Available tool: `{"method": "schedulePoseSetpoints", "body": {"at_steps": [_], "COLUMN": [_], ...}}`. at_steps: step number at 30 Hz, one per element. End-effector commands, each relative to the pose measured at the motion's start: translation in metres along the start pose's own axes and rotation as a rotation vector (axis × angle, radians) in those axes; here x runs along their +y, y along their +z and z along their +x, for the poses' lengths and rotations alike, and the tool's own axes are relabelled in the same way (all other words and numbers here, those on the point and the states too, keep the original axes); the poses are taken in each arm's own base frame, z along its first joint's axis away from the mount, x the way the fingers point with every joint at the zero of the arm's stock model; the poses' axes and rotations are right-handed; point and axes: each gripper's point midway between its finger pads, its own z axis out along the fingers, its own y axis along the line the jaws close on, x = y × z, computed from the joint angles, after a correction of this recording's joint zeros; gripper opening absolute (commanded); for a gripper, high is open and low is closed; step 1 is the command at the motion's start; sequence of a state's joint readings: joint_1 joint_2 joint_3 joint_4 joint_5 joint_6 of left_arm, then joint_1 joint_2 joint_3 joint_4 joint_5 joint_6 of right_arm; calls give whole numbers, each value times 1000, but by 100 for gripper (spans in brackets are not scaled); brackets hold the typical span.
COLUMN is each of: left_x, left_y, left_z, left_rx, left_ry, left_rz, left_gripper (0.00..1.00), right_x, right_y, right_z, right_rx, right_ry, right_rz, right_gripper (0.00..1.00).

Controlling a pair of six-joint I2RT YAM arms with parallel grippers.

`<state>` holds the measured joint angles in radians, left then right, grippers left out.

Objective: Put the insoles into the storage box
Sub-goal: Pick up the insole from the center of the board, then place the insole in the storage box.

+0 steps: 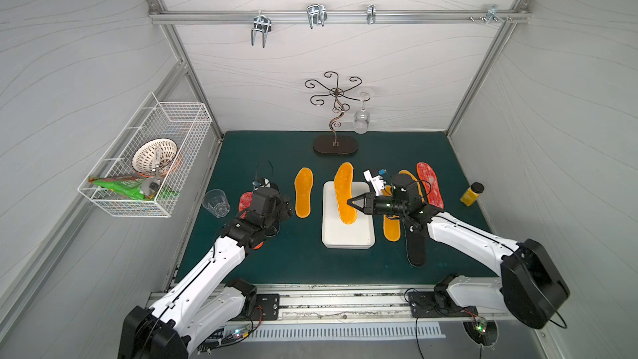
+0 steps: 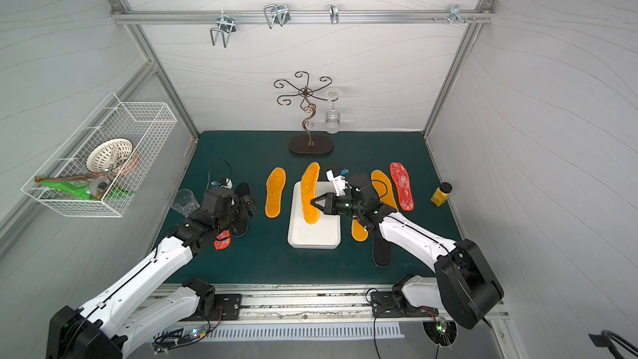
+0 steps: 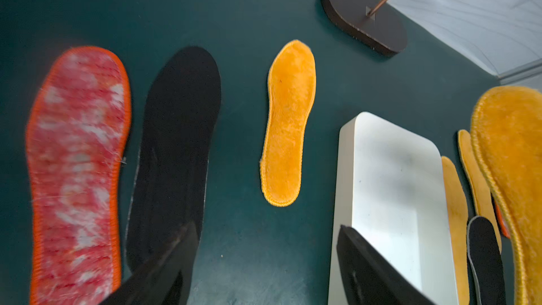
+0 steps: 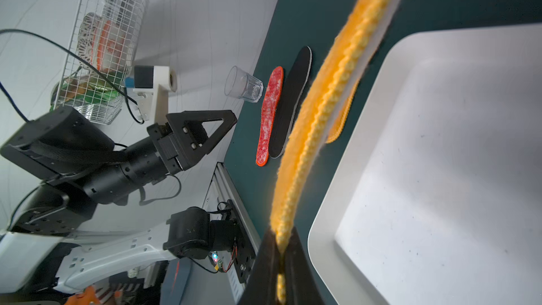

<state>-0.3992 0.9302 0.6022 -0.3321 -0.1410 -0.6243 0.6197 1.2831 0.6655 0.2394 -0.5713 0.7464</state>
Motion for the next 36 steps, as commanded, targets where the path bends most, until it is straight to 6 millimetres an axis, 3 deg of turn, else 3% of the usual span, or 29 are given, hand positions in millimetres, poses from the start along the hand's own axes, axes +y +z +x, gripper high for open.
{"method": "schedulePoseSetpoints", "body": {"at_steps": [1,7,20,26,36], "left_x": [-31,-17,-9,-3,-3], "left_y": [2,6,12,11,13], "left_z": [-17,-11,1,2,4], "left_rx": [-89,-103,-38,-36,-23], "left_ry": [-29,-47,-42,-41,-40], "left_rz": [174,134,84,52,53], "left_gripper": [81,81,82,82,82], "right_x": [-4,-43,-87,-96,-99], "right_y": [5,27,68,75,69], "right_z": [13,32,51,56,62], "right_rx": [44,82,142,147,81], "right_ry": [95,175,286,342,410], "right_rz": [-51,45,175,227,302], "right_gripper": [0,0,0,0,0]}}
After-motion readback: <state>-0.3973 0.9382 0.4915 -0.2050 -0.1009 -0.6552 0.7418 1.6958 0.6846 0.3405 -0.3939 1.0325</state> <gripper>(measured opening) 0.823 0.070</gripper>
